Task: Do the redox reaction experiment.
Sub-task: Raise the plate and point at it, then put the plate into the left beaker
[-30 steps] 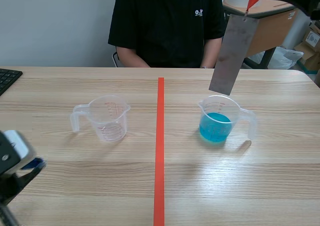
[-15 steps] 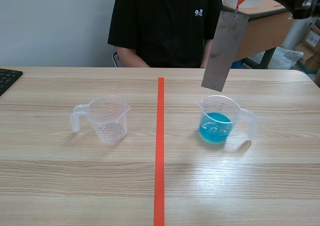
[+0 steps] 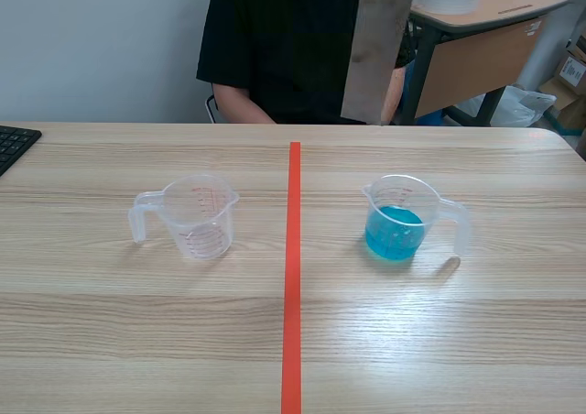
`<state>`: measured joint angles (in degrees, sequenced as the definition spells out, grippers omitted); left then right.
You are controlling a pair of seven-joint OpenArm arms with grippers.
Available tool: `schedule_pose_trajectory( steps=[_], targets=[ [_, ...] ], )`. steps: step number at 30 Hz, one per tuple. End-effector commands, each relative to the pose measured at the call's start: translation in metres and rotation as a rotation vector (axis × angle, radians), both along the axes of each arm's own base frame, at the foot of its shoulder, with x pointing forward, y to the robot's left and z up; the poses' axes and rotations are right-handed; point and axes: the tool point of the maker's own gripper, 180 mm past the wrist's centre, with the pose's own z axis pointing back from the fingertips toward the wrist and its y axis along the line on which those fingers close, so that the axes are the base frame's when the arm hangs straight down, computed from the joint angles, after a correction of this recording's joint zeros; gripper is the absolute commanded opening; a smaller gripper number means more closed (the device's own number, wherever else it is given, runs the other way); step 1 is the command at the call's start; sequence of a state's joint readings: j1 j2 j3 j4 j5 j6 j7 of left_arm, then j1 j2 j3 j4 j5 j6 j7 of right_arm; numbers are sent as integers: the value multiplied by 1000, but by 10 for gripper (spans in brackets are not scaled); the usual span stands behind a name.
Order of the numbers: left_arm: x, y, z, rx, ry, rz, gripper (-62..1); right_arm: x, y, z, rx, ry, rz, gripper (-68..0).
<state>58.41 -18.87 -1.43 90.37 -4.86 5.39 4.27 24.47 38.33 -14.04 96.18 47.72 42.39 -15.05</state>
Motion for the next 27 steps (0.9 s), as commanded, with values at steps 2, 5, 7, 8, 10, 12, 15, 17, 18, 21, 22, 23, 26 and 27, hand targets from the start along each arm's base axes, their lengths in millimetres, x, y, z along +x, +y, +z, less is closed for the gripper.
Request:
schedule_pose_trajectory(
  steps=[2, 5, 7, 8, 10, 12, 15, 17, 18, 21, 22, 23, 26, 27],
  targets=[
    [1, -2, 2, -10, -11, -3, -560, -1, 13, 14, 14, -36, 34, -658],
    [2, -2, 2, -10, -11, -2, -560, -3, 30, 14, 22, -28, 65, -658],
    [2, -2, 2, -10, -11, -2, -560, -4, 41, 14, 28, -25, 85, -658],
    [1, -2, 2, -10, -10, -2, -560, -4, 46, 14, 32, -26, 94, -658],
    [1, -2, 2, -10, -10, -2, -560, -5, 58, 13, 25, -27, 109, -658],
    [1, -2, 2, -10, -10, -2, -560, -6, 71, 11, 19, -28, 127, -658],
    [1, -2, 2, -10, -10, -2, -560, -11, 89, 9, 22, -24, 162, -658],
    [1, -2, 2, -10, -10, -2, -560, -13, 100, 7, 23, -21, 172, -658],
    [1, -2, 2, -10, -10, -2, -560, -14, 105, 5, 20, -17, 176, -658],
    [1, -2, 2, -10, -10, -2, -560, -17, 121, 1, 18, -10, 195, -658],
    [1, -2, 2, -10, -10, -2, -560, -18, 126, 0, 19, -7, 200, -658],
    [1, -2, 2, -10, -10, -2, -560, -19, 130, -2, 18, -5, 206, -658],
    [1, -2, 2, -10, -10, -2, -560, -20, 143, -7, 11, 3, 218, -658],
    [1, -2, 2, -10, -10, -2, -560, -20, 147, -10, 10, 9, 221, -658]
  ],
)
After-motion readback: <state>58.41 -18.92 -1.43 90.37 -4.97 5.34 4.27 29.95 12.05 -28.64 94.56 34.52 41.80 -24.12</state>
